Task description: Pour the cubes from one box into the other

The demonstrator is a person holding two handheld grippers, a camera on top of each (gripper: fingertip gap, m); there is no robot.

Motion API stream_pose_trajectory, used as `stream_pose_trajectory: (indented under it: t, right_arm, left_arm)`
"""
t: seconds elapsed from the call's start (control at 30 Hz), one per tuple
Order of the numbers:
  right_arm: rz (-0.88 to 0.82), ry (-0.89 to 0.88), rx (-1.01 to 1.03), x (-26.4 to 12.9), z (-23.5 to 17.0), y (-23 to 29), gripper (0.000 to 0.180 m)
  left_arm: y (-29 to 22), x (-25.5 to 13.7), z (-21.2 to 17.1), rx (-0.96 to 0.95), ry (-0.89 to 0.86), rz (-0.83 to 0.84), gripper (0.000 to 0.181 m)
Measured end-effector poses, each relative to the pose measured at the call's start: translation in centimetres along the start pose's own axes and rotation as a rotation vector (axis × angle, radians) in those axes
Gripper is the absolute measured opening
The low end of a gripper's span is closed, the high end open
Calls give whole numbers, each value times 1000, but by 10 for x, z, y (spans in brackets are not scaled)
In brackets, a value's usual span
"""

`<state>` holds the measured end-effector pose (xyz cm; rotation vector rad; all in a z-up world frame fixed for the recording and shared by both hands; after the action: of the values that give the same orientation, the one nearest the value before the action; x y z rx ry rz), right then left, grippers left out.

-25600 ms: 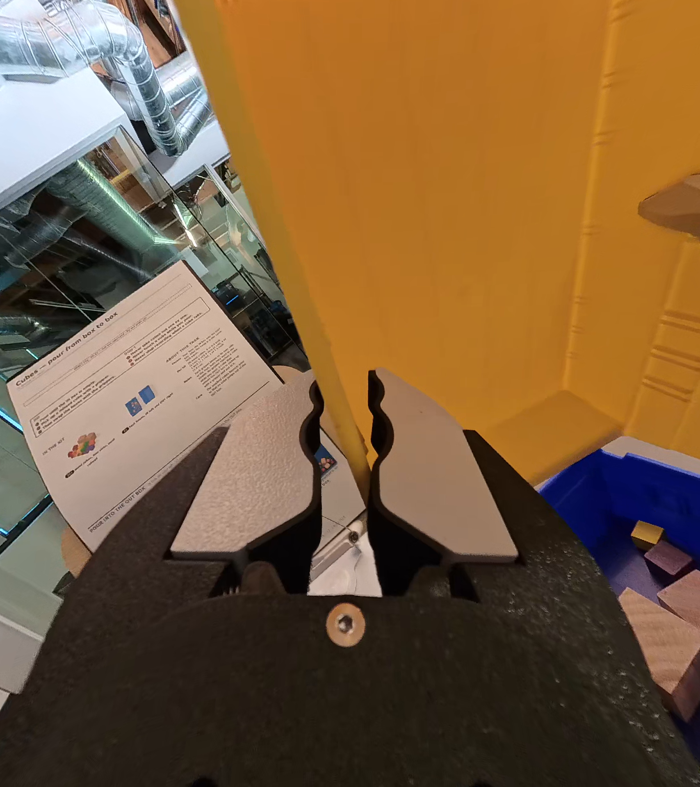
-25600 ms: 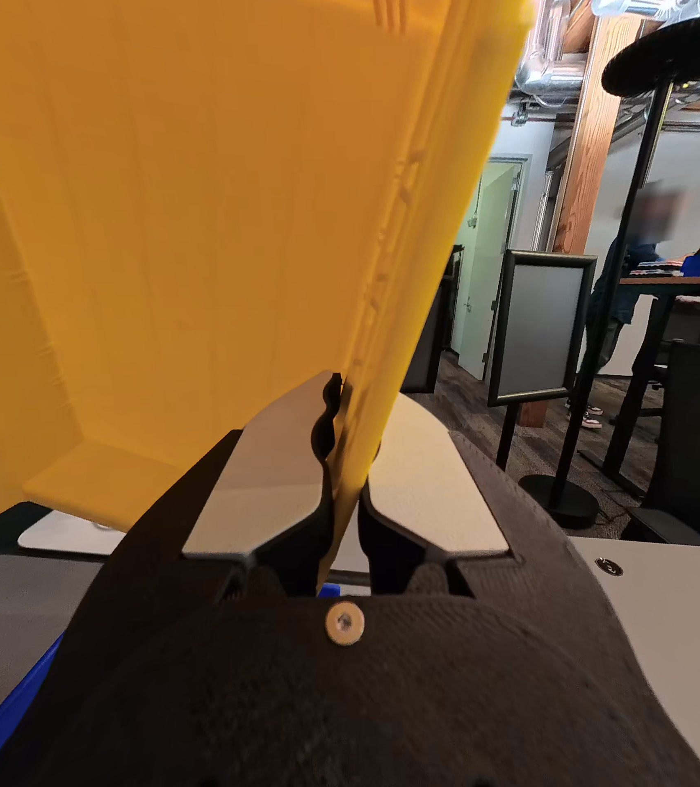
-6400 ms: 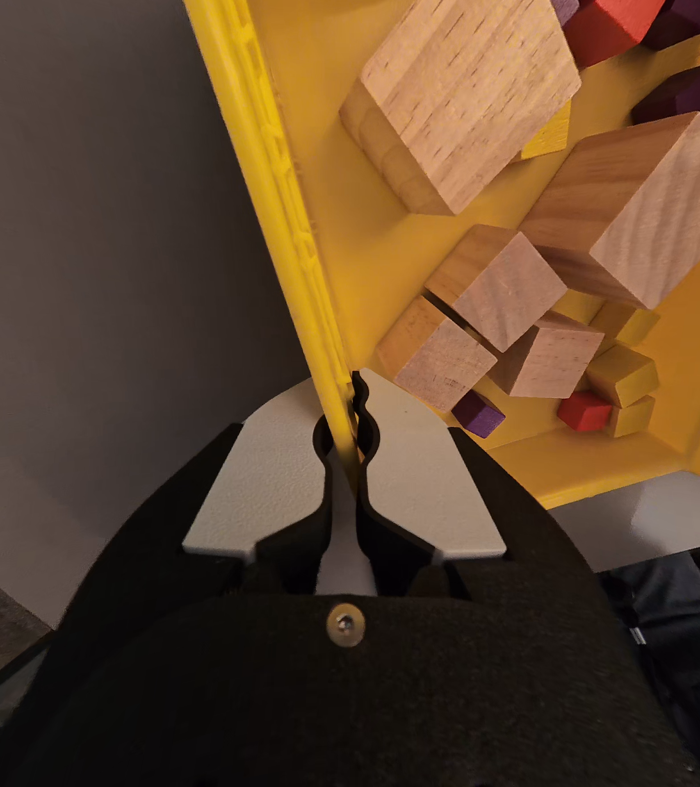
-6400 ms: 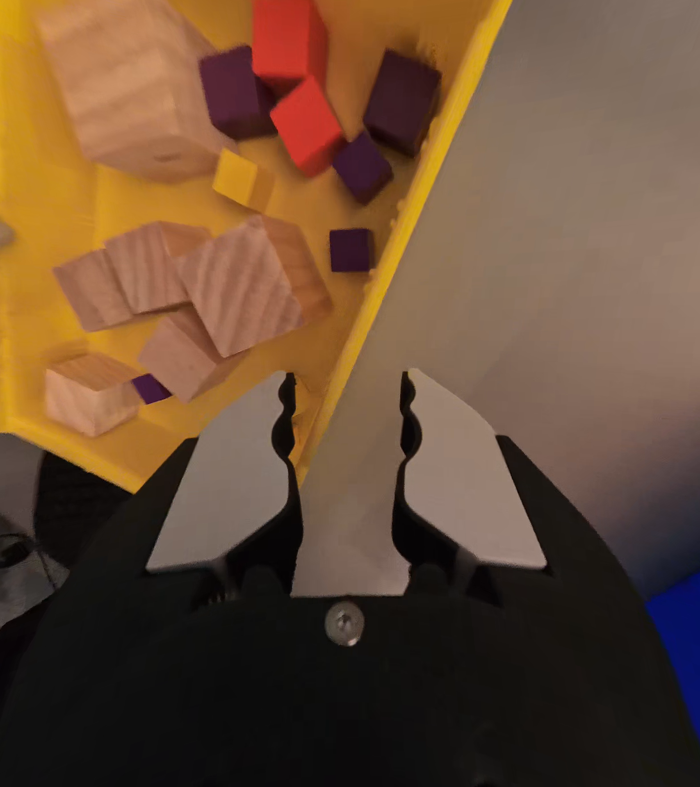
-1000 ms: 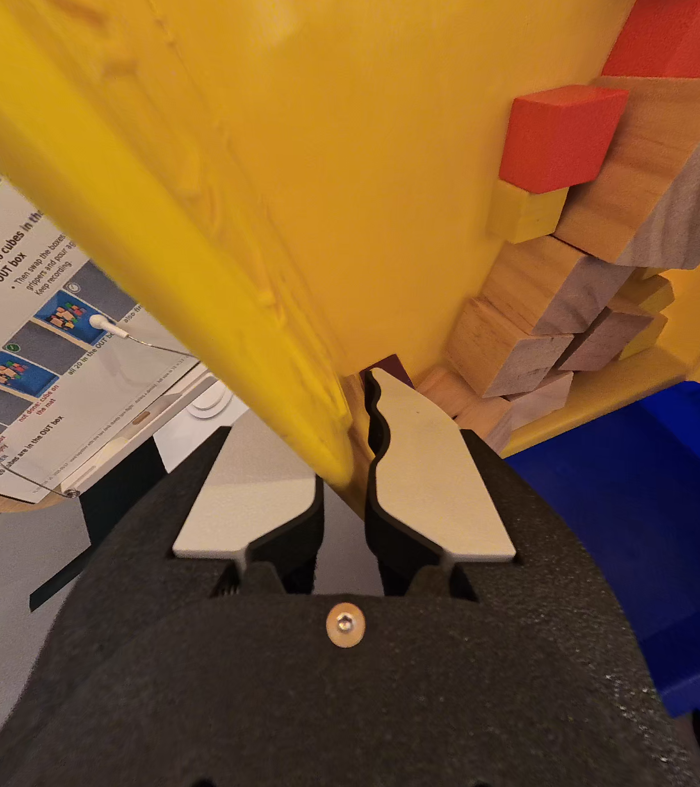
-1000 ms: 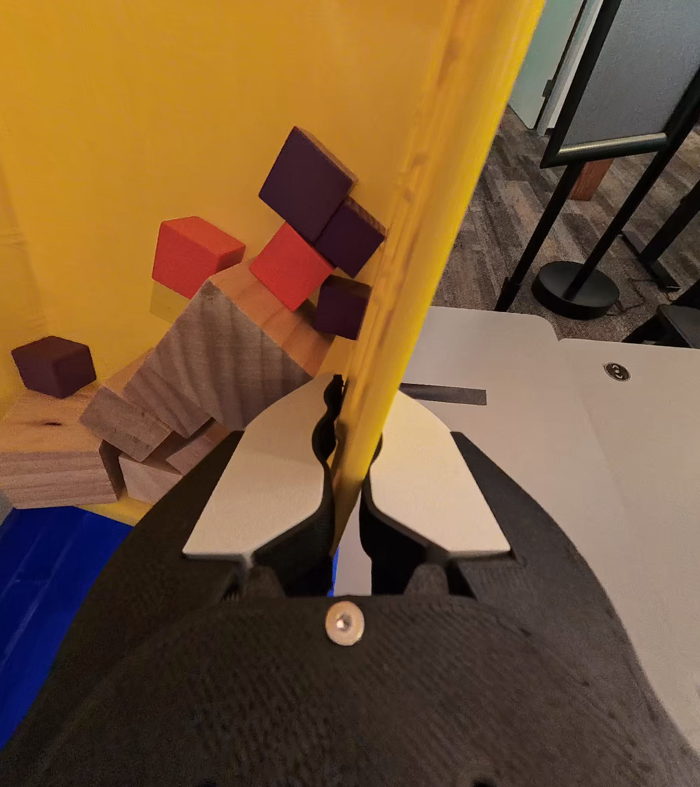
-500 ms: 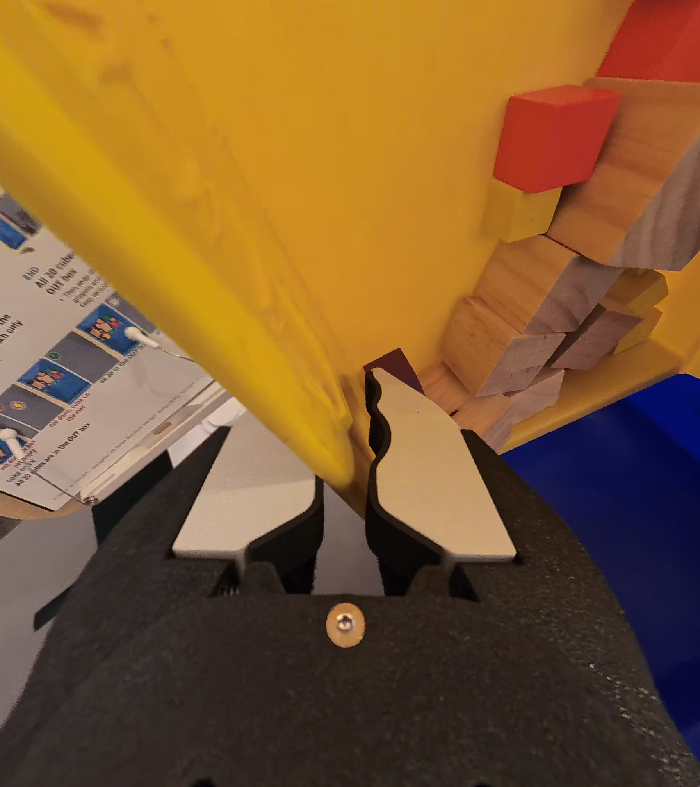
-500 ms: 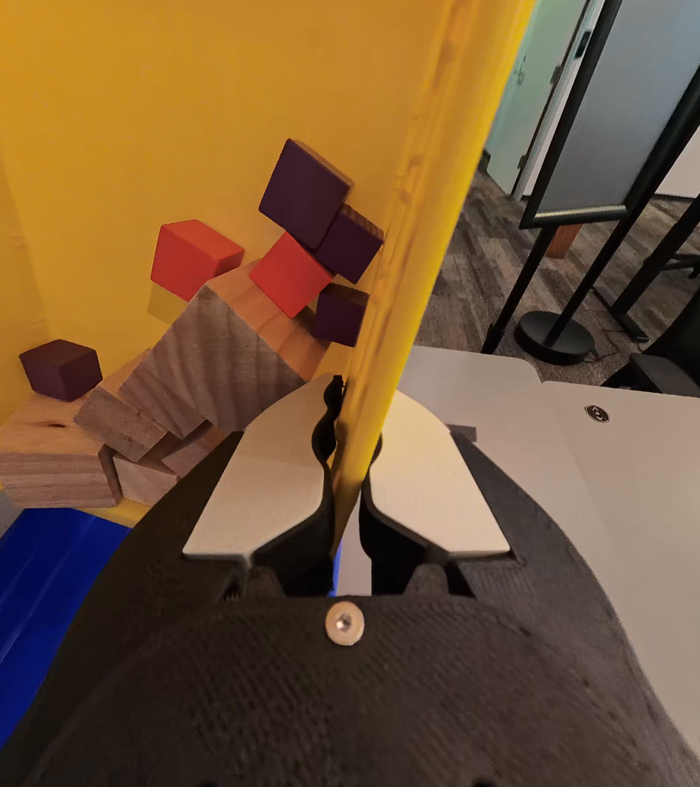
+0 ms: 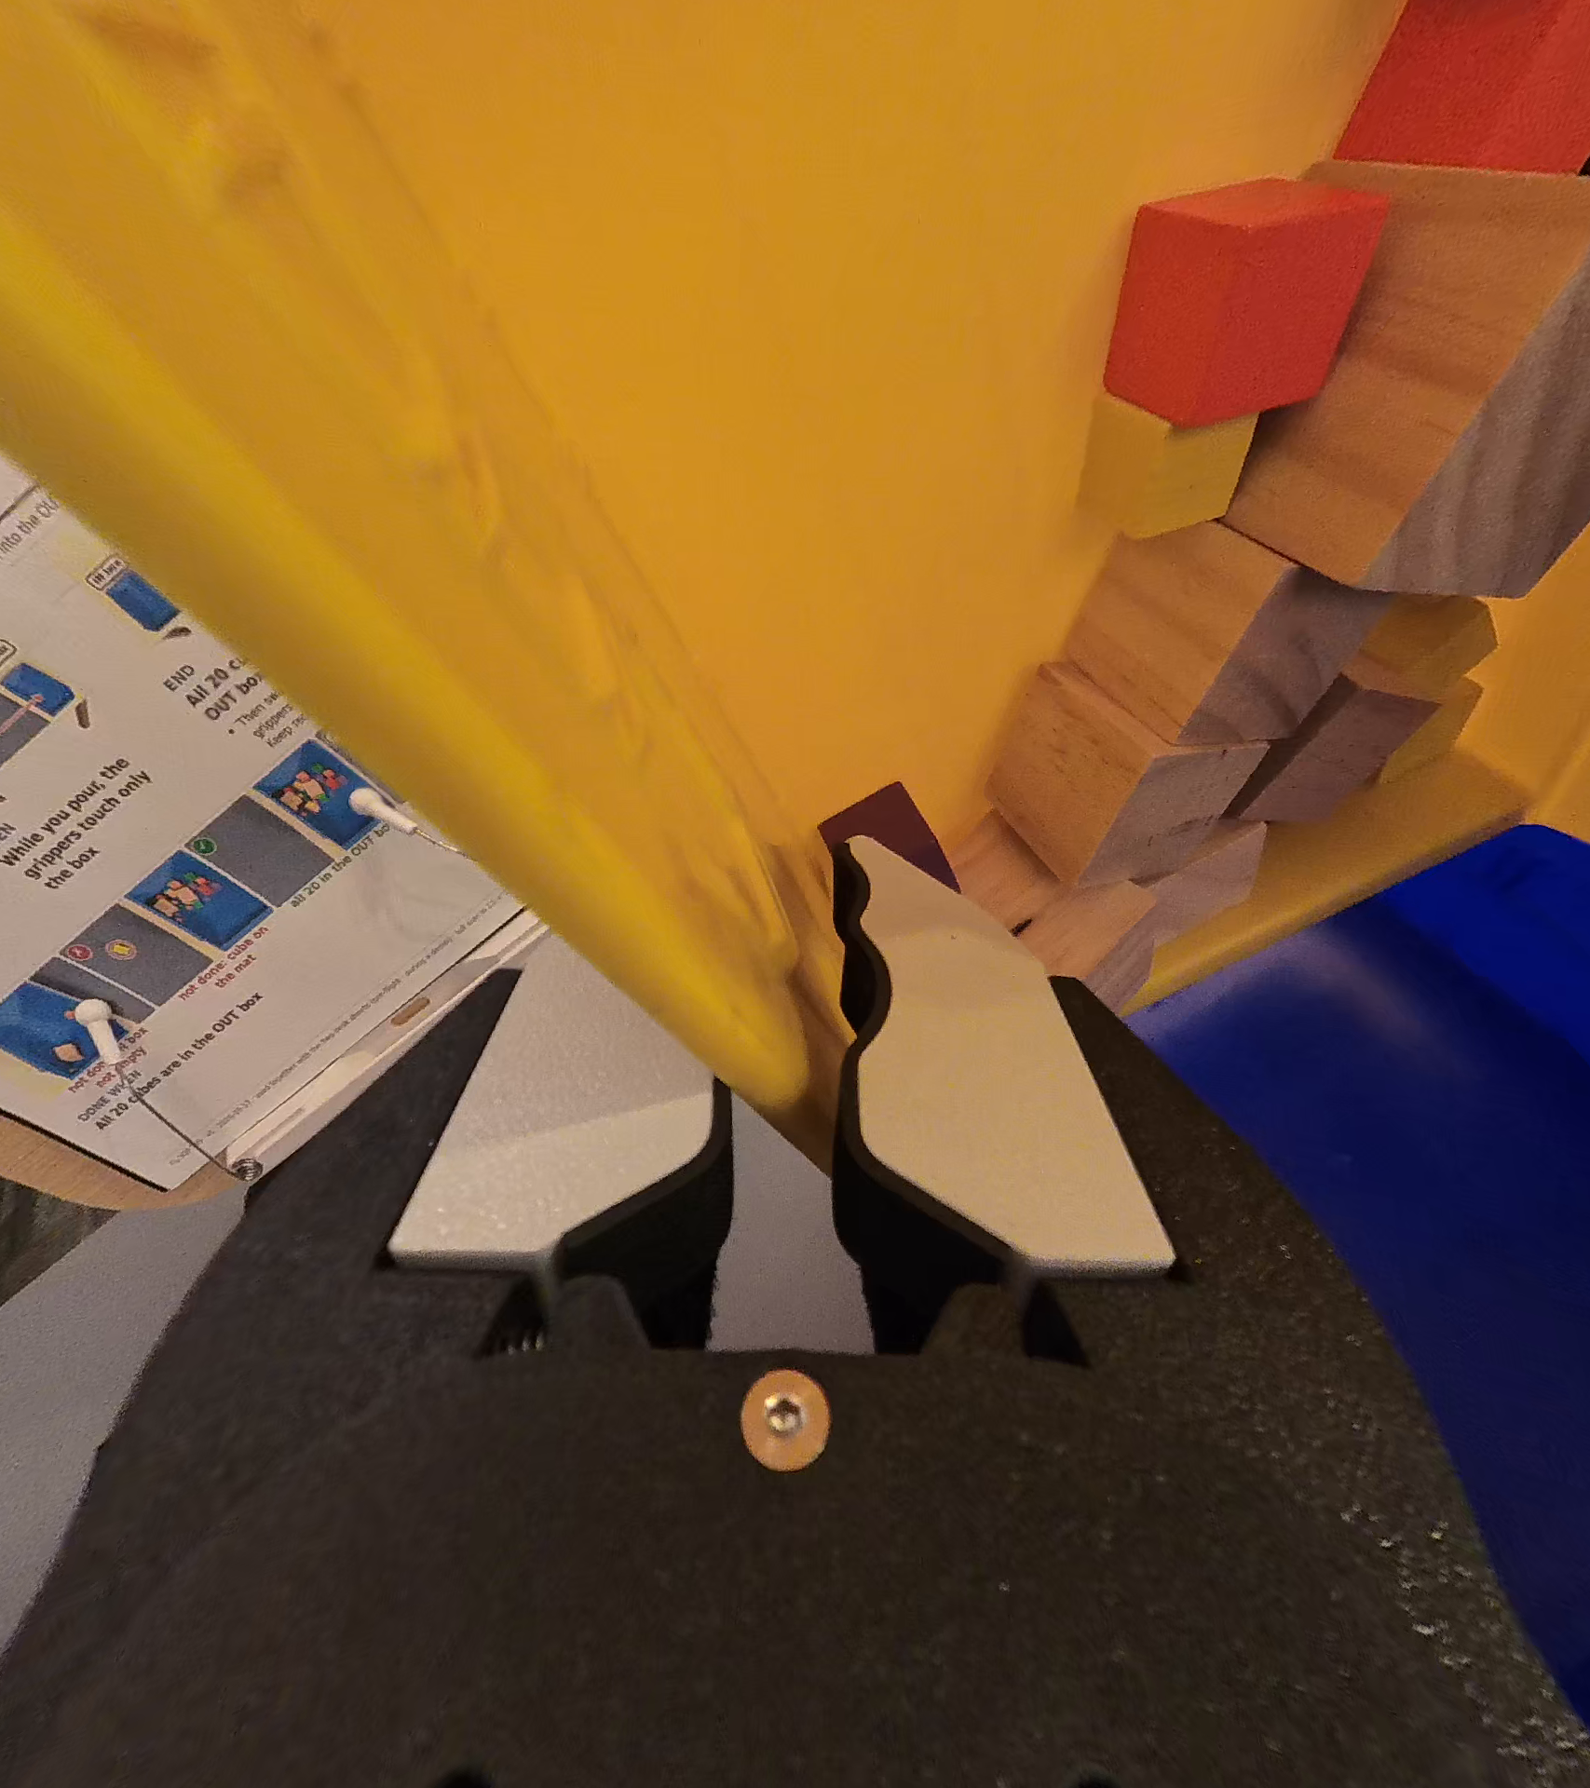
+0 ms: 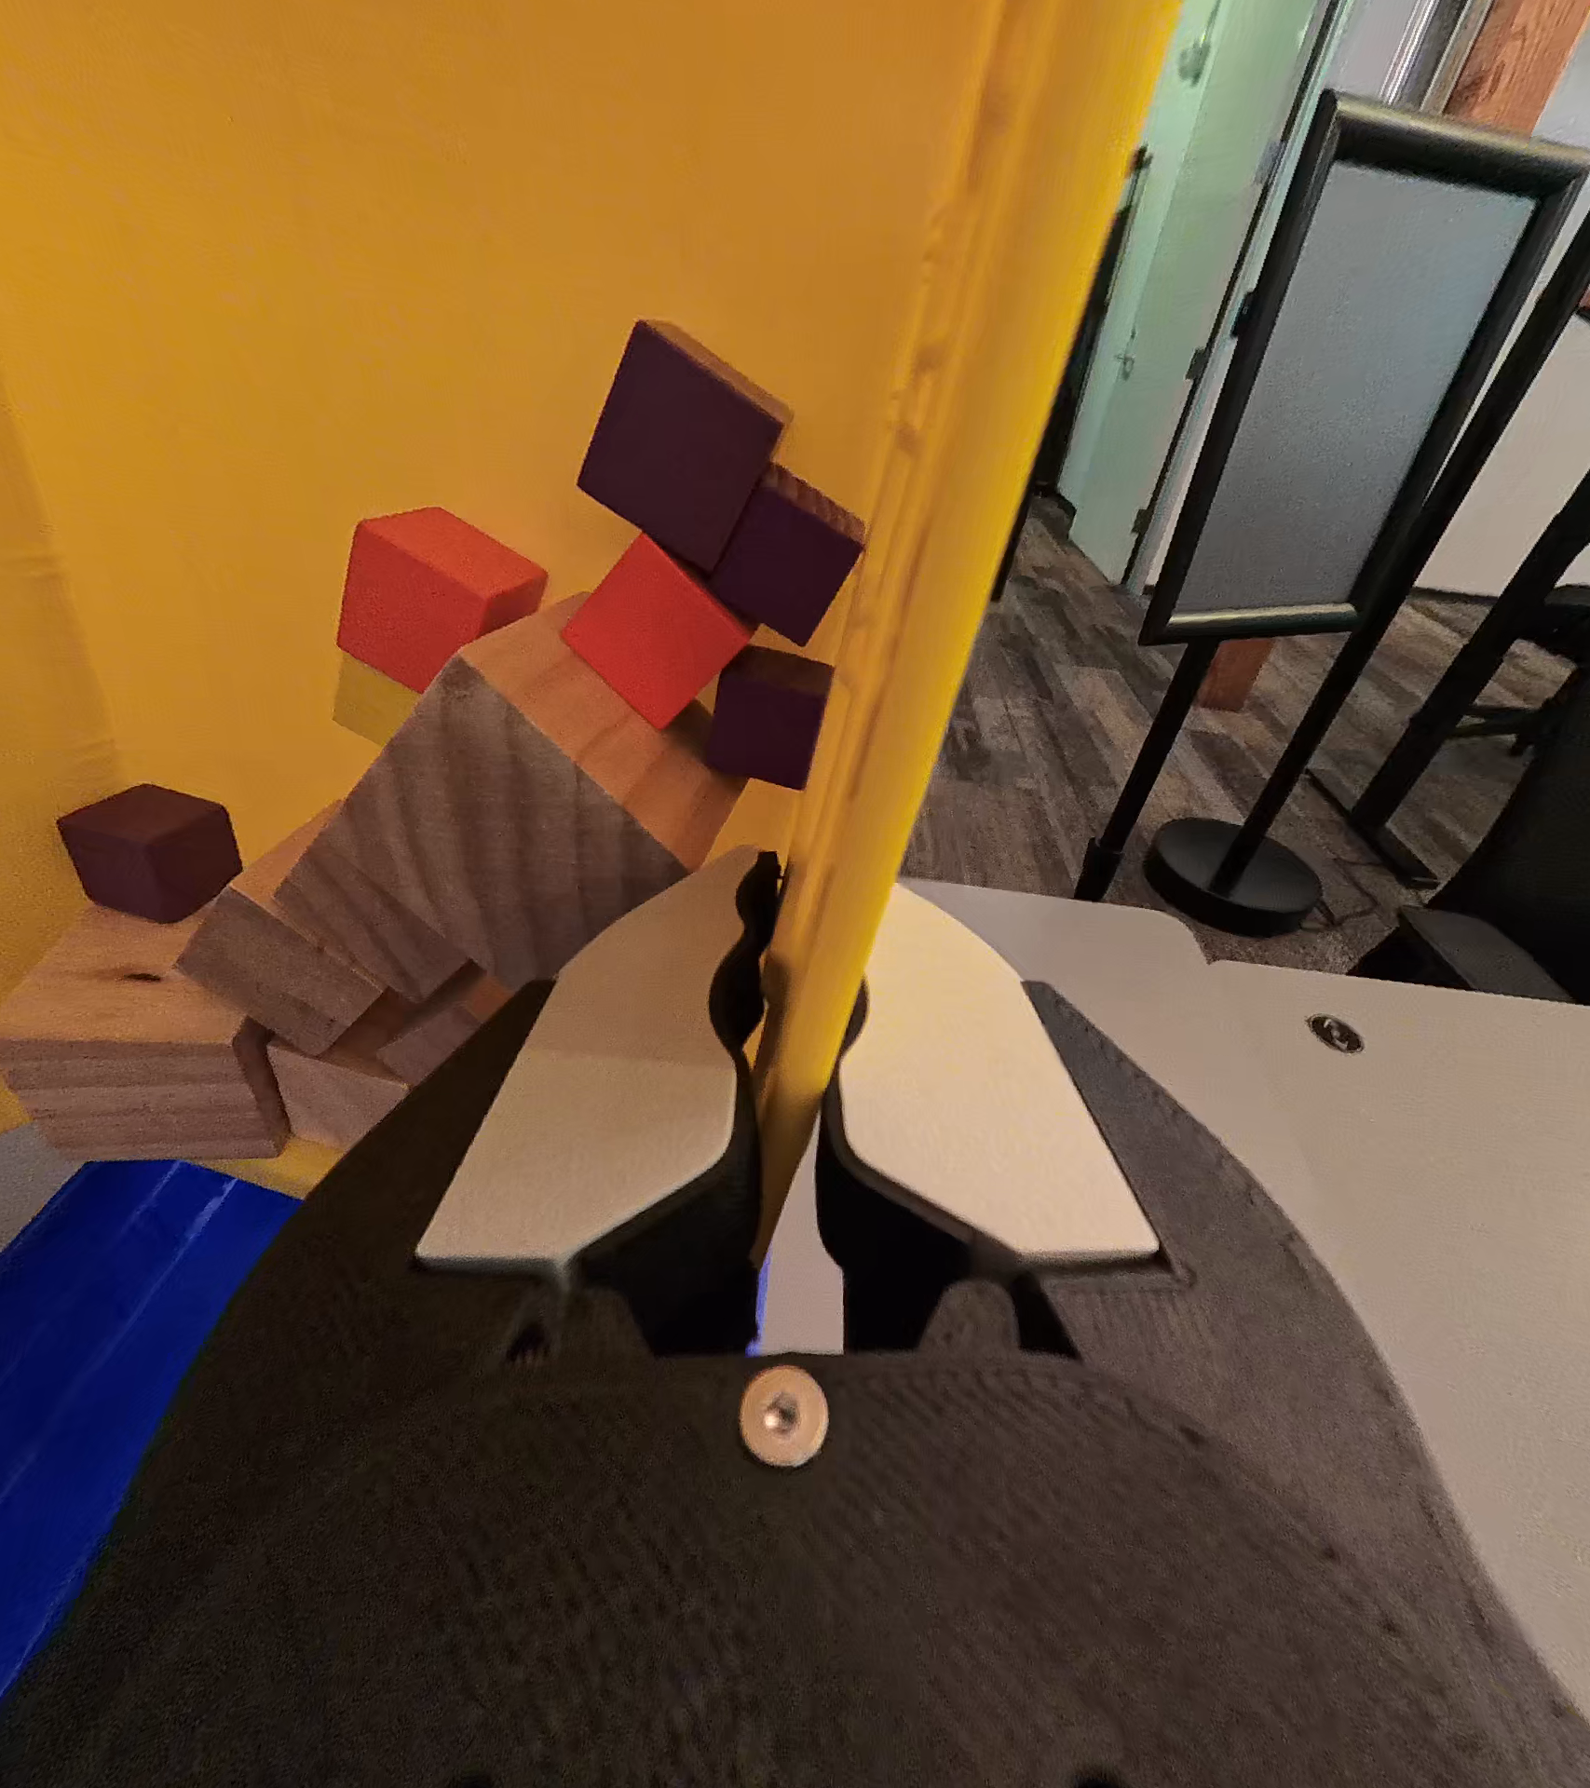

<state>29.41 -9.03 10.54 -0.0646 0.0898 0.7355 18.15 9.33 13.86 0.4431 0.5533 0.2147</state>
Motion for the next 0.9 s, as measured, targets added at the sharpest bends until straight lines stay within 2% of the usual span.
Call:
stream_pose_trajectory:
  t: [0.1,0.2,0.9]
  right_arm:
    - [-24,32,-30,-5,6,1,4]
    - [3,12,17,-2,2,-2,4]
    - [3,50,5,3,-4,-4,4]
  left_arm:
    - [0,-1,0,-29,10,-41,19]
    - [0,-1,1,-1,-3,-12,18]
    - [-5,9,-5,-12,19,-35,20]
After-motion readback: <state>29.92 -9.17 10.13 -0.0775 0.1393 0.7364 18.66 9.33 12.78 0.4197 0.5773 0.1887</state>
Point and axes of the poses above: each gripper's, where its closed fingertips meet, x out along the fingers, z out of its top, y = z × x across the jaws, the point moved 9 cm from there along -x, back along the fingers, and after that the axes turned 4 degrees about x, right-handed, at the moved point
